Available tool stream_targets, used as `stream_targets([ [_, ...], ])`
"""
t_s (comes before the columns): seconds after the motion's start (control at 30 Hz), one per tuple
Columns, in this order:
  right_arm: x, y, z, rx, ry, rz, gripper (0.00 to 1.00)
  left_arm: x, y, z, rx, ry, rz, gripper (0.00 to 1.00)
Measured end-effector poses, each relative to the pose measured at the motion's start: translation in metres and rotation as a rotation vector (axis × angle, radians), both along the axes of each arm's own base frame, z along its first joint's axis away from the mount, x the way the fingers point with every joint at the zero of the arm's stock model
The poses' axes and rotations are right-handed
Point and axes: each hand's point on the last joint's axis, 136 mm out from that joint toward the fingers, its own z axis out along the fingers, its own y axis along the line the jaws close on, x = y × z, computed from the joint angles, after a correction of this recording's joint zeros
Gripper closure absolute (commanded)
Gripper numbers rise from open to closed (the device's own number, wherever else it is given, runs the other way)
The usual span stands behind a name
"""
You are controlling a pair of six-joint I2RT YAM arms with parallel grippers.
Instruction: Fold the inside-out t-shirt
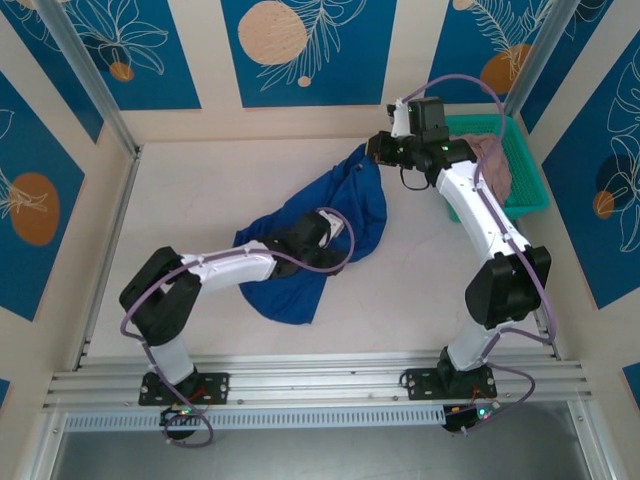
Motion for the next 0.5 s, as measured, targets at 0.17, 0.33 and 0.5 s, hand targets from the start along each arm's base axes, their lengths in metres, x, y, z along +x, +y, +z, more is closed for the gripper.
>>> stream_targets([
  [0.17,0.023,-0.049,-0.010,-0.155,-0.005,-0.129,0.51,-0.007,0.030,0.016,0.033,-0.039,0.046,0.14],
  [0.33,0.013,-0.062,-0.054,-0.331,0.041,-0.159,0.20,-0.004,0.105,0.058,-0.064,-0.063,0.237,0.12],
  [0.5,-0.102,0.044,-0.109,-0.351,0.122,0.162,0.21,-0.009,0.193,0.078,-0.162,-0.095,0.486,0.04],
])
